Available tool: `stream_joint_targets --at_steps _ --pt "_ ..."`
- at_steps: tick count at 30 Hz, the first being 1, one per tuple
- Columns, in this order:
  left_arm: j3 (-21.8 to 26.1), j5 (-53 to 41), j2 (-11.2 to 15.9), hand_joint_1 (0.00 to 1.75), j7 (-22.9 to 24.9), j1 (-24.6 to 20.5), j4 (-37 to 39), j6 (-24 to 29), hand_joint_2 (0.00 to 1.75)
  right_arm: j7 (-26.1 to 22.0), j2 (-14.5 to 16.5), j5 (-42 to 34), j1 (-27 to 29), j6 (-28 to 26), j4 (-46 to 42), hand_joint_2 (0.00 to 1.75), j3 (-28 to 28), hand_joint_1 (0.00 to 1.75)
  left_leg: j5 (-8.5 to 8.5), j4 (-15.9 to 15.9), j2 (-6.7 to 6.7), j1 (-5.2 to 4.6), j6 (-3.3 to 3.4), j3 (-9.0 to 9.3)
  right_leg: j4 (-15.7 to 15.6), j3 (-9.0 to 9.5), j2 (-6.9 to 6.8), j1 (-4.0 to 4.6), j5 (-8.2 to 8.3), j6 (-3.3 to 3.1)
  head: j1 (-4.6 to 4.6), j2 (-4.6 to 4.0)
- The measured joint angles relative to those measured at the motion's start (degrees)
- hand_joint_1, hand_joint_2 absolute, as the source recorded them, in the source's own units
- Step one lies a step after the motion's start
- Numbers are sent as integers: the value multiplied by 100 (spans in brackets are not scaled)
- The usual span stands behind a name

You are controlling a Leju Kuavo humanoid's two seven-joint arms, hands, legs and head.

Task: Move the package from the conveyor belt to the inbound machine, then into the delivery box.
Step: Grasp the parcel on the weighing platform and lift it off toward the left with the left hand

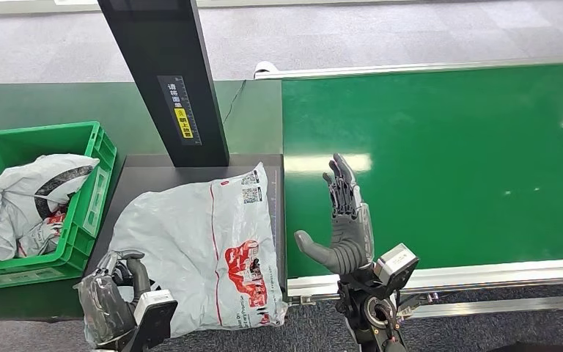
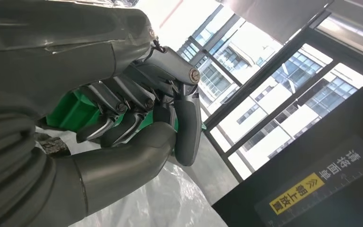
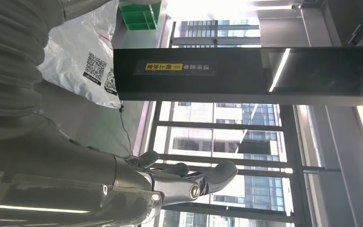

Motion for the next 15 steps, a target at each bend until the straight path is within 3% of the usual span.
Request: stream_joint_targets --at_steps 6,8,12,15 --pt "69 20 -4 173 -28 29 -68 0 175 -1 1 0 -11 -2 12 175 16 0 0 0 0 0 0 -1 0 -1 0 0 0 0 0 1" --pt "87 83 -6 158 -87 37 -112 0 175 0 2 0 -13 -7 14 175 27 0 0 0 0 0 0 -1 0 -1 0 0 0 0 0 1" --pt "113 -21 -10 7 -63 52 -203 -1 175 0 2 0 -15 -19 14 175 41 0 0 0 0 0 0 0 -1 0 0 0 0 0 0 1" --pt "39 -424 7 0 404 48 -164 -26 175 -1 2 0 -17 -29 14 175 46 0 0 0 0 0 0 2 -1 -1 0 0 0 0 0 1"
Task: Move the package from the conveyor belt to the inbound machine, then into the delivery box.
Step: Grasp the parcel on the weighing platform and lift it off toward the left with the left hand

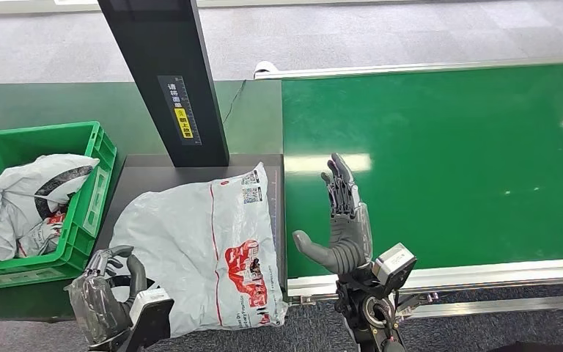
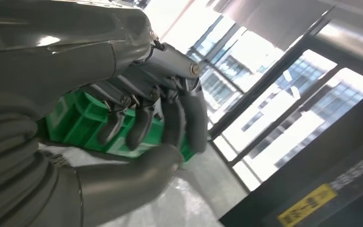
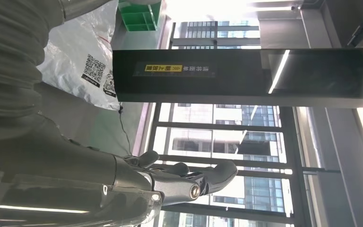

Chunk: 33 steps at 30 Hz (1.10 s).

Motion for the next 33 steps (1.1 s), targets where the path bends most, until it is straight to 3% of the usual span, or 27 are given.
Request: stream_joint_targets --at_steps 4,7,23,33 --pt "-327 -333 117 0 816 -88 243 -241 175 1 -2 1 -21 20 1 175 -1 0 0 0 0 0 0 3 0 0 0 0 0 0 0 -1" --pt "-590 -391 237 0 1070 -167 456 -533 175 1 -2 14 -31 33 3 175 -3 0 0 0 0 0 0 3 0 0 0 0 0 0 0 0" --pt "-1725 -118 815 0 915 -346 818 -1441 175 20 -2 54 -174 153 164 175 -22 0 0 0 0 0 0 -1 0 -2 0 0 0 0 -1 0" --pt "-2081 -189 933 0 1041 -727 1791 -1627 175 40 0 63 -245 221 270 175 -22 0 0 0 0 0 0 4 0 -2 0 0 0 0 -2 -1"
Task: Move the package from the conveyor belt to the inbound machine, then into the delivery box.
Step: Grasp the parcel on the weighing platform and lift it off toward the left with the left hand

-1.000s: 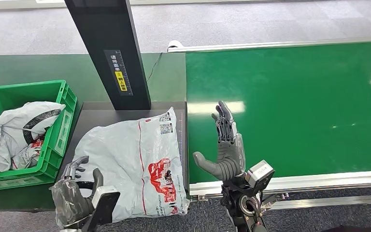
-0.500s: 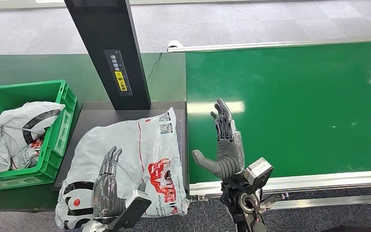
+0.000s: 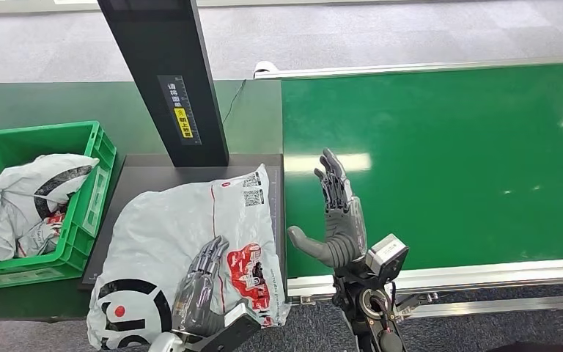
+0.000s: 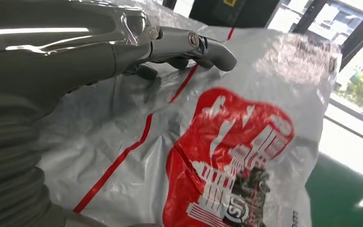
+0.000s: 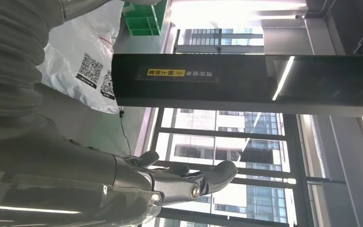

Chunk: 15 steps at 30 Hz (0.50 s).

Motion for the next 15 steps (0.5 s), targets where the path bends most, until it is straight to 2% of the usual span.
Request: stream_joint_targets --at_steps 10,11,15 --pt "88 -39 -119 0 -149 -492 1087 249 175 1 13 46 28 9 1 175 -1 0 2 0 -3 0 2 5 -1 15 -3 -1 0 0 1 1" --pt "109 -62 -136 7 -169 -517 1144 287 175 2 15 52 29 9 1 175 -1 0 2 0 -3 -1 3 7 -1 17 -3 -1 0 0 1 2" --pt "210 -134 -189 153 -260 -544 1229 460 175 16 21 80 34 9 1 175 -5 0 6 0 -3 -1 5 11 -1 22 -3 -1 2 -1 2 0"
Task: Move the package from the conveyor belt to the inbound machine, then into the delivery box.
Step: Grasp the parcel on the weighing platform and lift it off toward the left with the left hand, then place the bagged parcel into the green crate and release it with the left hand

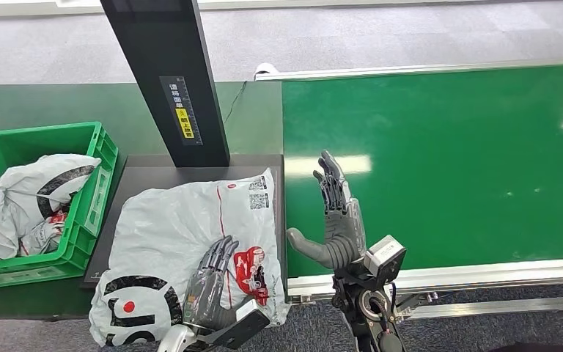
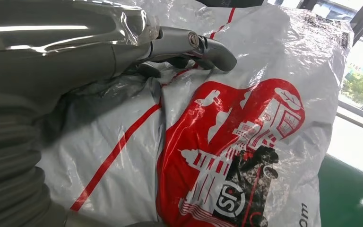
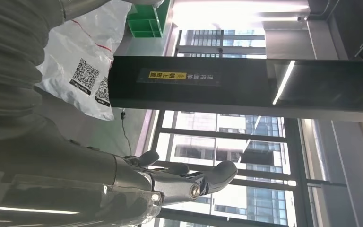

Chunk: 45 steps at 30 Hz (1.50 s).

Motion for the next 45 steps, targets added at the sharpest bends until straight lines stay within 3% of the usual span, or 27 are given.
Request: stream_joint_targets --at_steps 2,6,12,19,29,33,39,45 --pt "61 -8 -25 168 -58 15 -12 109 175 3 12 7 7 0 0 175 -8 0 3 0 0 0 -1 1 0 0 0 0 3 -3 0 1" --pt "208 229 -82 173 -364 136 -233 468 175 4 31 27 35 -4 0 175 -36 0 6 0 1 1 -4 0 1 -4 1 2 9 -9 0 0" --pt "387 1093 -150 175 -1116 505 -1199 1045 175 7 49 39 83 -44 -3 175 -66 0 6 0 2 2 -7 -6 3 -17 2 7 9 -10 -1 1" --pt "648 1873 -304 164 -2285 1010 -2752 1185 175 10 56 2 101 -131 -9 175 -69 0 4 0 3 3 -6 -18 2 -27 2 5 8 -9 1 1" --pt "465 2353 -304 170 -2413 1618 -5449 1192 175 -50 55 -78 95 -150 -3 175 -104 0 3 0 3 3 -6 -22 1 -31 2 6 7 -9 1 1" --pt "595 2604 -283 170 -2413 1366 -6060 1191 175 -70 55 -54 53 -120 26 175 -109 0 5 0 1 3 -6 -22 2 -25 1 6 8 -10 1 1" --pt "1250 2972 -157 170 -2412 626 -6279 1190 175 -101 56 -42 -63 -104 117 175 -96 0 14 0 1 3 -9 -15 3 -20 1 6 11 -12 0 0" --pt "2191 3063 182 172 -2336 -503 -5542 1183 175 -103 86 -69 -212 -87 219 175 -63 0 23 0 -4 3 -12 -11 5 -19 -3 7 15 -15 2 0"
